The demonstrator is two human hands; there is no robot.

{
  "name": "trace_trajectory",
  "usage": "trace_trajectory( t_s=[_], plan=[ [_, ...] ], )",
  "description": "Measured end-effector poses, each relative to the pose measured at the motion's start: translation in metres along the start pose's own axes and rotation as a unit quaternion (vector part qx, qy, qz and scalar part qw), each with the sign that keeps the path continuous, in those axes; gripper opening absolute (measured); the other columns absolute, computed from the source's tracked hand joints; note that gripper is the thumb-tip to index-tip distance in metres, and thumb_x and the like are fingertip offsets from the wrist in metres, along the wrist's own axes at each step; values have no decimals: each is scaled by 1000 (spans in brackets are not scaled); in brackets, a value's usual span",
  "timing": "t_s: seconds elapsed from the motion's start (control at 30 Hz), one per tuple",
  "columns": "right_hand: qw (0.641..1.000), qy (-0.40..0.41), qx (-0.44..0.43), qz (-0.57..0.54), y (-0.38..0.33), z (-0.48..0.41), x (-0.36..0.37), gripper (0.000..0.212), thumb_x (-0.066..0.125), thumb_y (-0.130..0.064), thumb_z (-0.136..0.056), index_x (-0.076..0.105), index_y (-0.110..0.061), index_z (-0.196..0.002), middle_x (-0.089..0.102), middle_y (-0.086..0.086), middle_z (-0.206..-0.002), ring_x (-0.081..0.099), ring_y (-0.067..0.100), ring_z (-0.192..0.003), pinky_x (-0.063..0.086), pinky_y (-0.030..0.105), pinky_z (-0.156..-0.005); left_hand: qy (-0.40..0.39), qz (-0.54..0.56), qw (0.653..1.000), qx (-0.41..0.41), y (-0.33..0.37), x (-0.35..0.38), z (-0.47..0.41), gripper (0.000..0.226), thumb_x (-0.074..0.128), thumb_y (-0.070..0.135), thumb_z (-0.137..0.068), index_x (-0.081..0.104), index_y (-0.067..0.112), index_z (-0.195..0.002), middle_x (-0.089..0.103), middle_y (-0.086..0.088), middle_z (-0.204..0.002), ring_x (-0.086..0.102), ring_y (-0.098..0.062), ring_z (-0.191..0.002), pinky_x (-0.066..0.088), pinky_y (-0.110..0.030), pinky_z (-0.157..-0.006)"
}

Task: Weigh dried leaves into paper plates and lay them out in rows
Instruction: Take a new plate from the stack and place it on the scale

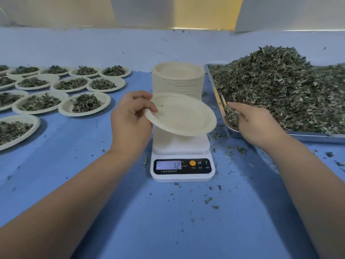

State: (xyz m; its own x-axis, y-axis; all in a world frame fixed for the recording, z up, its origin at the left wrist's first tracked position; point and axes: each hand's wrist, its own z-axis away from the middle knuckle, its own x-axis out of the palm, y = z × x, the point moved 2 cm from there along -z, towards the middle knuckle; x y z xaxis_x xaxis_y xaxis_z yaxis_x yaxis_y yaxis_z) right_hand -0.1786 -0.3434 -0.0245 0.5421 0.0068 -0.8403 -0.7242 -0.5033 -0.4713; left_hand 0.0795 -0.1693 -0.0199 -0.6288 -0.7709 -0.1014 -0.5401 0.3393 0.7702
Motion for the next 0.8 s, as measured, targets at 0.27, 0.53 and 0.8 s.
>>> trace_trajectory(
  t_s=[0.27, 0.53, 0.8],
  plan=[
    [994, -37, -20, 103, -12, 6, 4, 40, 31, -36, -109, 47, -37, -146, 66, 9, -118, 57, 31, -91, 47, 40, -76, -75, -14, 996, -48, -22, -11, 11, 36, 68, -8, -89, 74, 28, -91, 68, 10, -117, 62, -1, -116, 51, -13, -88],
    [994, -66, -10, 89, -17, -4, 5, 50, 30, -53, -106, 47, -28, -146, 35, 7, -161, 25, 29, -151, 34, 53, -114, -152, -244, 949, -131, -48, -27, 10, 52, 55, -2, -87, 64, 22, -132, 67, 3, -127, 60, -12, -118, 44, -21, -89],
    [984, -64, 36, 163, -20, -13, 17, 67, 25, -71, -99, 51, -22, -136, 64, 12, -117, 58, 33, -97, 46, 41, -75, -38, 16, 957, -288, -45, -20, 14, 32, 50, 8, -89, 74, 24, -103, 75, 2, -108, 73, -12, -93, 56, -46, -101]
  ],
)
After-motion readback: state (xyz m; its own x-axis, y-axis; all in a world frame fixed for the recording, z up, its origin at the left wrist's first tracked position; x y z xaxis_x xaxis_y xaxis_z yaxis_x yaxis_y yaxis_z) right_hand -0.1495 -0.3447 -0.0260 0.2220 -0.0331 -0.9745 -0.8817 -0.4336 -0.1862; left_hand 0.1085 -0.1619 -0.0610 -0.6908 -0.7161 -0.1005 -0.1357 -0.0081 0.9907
